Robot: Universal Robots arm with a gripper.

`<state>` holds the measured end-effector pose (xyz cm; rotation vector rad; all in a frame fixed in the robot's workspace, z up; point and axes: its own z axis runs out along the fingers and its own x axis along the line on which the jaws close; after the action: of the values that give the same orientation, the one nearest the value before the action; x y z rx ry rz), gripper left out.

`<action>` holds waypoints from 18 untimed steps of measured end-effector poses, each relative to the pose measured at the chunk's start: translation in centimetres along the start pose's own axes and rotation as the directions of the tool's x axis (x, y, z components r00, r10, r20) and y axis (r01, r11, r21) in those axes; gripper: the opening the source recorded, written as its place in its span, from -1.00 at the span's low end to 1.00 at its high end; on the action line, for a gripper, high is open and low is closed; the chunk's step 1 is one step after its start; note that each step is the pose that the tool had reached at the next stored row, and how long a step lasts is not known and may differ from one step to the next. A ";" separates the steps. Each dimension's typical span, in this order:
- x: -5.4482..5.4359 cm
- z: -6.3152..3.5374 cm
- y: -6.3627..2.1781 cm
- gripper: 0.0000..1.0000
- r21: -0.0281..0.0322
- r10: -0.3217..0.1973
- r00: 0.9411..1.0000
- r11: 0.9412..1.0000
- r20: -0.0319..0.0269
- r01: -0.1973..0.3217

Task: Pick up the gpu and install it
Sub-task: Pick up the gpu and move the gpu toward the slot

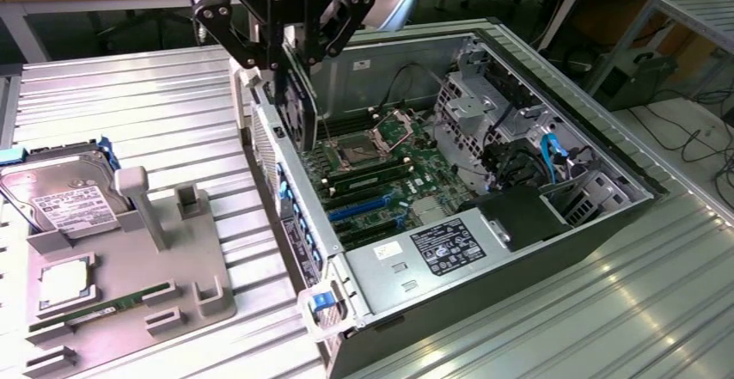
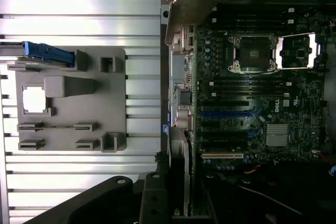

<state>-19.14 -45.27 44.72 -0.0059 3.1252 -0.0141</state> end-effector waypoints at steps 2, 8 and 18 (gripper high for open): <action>-0.2 0.00 0.00 -0.45 0.000 0.000 1.000 1.000 0.000 0.000; -0.7 0.01 0.00 -0.45 0.000 0.000 1.000 1.000 0.000 0.000; -1.7 0.03 -0.01 -0.45 0.000 0.000 1.000 1.000 0.000 0.000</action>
<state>-17.42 -45.27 44.73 -0.0058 3.1252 -0.0142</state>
